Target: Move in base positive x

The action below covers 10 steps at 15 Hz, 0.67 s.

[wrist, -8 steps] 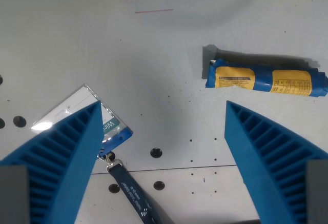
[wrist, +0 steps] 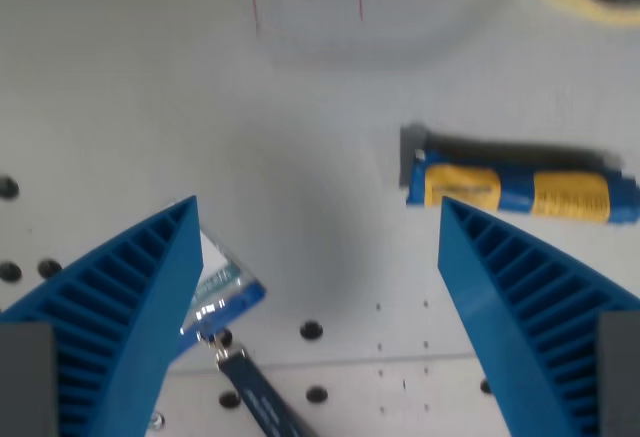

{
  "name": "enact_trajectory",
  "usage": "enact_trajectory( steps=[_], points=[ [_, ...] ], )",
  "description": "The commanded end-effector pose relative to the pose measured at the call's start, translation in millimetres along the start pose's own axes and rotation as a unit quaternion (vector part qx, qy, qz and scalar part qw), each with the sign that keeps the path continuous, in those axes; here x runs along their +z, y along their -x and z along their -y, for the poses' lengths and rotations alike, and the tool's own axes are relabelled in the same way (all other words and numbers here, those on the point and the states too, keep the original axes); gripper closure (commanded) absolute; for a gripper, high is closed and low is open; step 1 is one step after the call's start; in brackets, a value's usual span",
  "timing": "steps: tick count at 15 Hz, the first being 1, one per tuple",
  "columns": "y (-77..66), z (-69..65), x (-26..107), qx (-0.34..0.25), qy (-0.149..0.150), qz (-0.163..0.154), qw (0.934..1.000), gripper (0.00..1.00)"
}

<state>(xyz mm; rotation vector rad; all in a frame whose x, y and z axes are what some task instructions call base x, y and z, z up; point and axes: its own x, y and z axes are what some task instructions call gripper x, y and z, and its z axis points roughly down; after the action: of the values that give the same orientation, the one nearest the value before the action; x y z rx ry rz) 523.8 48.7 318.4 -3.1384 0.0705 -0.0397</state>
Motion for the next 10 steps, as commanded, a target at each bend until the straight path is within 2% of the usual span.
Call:
enact_trajectory(
  steps=[1,10],
  points=[
    [-23.2,1.0,-0.1,0.000,0.003,0.016,0.9999,0.00],
    [-68.1,5.1,4.4,0.000,0.003,0.016,0.9999,0.00]
  ],
)
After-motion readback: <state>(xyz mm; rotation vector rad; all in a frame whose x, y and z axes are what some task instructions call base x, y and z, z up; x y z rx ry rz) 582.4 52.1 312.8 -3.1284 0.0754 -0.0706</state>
